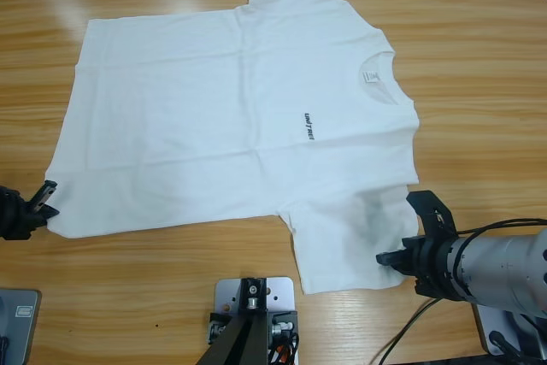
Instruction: Fold clothes
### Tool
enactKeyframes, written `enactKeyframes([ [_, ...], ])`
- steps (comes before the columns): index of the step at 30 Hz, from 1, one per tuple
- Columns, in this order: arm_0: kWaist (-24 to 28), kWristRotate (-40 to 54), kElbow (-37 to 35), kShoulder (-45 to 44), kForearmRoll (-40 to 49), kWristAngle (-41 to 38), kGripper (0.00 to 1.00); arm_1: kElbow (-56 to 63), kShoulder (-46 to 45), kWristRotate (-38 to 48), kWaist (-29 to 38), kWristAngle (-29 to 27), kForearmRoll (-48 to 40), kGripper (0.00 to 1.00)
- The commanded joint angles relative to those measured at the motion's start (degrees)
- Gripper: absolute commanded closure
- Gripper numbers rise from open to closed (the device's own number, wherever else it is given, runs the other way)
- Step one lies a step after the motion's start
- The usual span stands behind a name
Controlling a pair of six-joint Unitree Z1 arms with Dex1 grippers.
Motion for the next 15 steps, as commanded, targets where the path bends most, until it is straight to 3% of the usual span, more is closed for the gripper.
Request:
enactKeyframes([
  [1,-0.7,5.1,0.0,-16.0,10.3,-2.9,1.0,-2.2,-6.5,-0.9,-0.9,0.4,9.6,1.0],
  [10,-0.7,4.4,0.2,-19.3,15.8,-9.0,1.0,-4.7,-16.2,3.3,-0.2,0.9,22.7,1.0],
  [15,-0.7,3.9,0.2,-16.8,14.6,-8.6,1.0,-6.5,-17.3,2.3,0.9,0.0,23.4,1.0],
])
